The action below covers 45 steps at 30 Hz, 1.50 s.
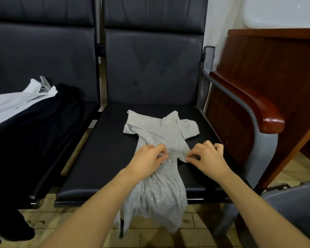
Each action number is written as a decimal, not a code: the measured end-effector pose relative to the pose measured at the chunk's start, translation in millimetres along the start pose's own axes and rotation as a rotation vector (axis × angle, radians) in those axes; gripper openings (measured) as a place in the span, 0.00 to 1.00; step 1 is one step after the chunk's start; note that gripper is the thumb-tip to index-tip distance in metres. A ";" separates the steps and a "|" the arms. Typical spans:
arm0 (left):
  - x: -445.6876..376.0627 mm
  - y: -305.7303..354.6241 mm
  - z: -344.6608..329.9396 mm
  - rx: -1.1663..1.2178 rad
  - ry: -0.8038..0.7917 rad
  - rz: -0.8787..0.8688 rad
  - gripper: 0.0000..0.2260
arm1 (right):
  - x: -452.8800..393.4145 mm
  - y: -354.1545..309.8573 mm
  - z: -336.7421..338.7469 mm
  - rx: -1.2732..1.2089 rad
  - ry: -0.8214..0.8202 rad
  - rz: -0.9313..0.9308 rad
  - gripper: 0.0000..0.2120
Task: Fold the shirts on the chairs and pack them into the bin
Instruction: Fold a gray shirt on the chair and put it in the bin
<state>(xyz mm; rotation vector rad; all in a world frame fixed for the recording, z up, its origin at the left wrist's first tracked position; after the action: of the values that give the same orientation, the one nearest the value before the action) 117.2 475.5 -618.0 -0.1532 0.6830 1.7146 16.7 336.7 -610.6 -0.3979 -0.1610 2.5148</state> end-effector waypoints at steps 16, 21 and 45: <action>11.5 5.7 35.9 0.039 0.161 -0.048 0.04 | 13.5 -23.4 2.8 -0.115 -0.143 0.037 0.03; 20.1 6.4 84.1 0.124 0.256 0.052 0.03 | 11.3 -36.8 38.8 -0.417 -0.110 0.042 0.04; -23.6 106.5 305.1 -0.261 0.600 -0.126 0.04 | -3.3 -84.1 292.2 -0.578 0.454 0.044 0.06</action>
<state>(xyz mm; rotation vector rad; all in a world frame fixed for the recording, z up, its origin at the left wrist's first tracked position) 102.9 601.8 -319.9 -0.9017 0.8556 1.6327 -28.7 396.2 -315.9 -1.1926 -0.7045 2.3091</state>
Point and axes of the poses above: each hand's wrist, its own x-axis away from the middle knuckle, its own z-axis out of the back of the hand, y = z × x, the point moved 8 cm from there along -x, towards the middle knuckle, and after that the axes turned 13 degrees about -z, right-handed, at the moved point
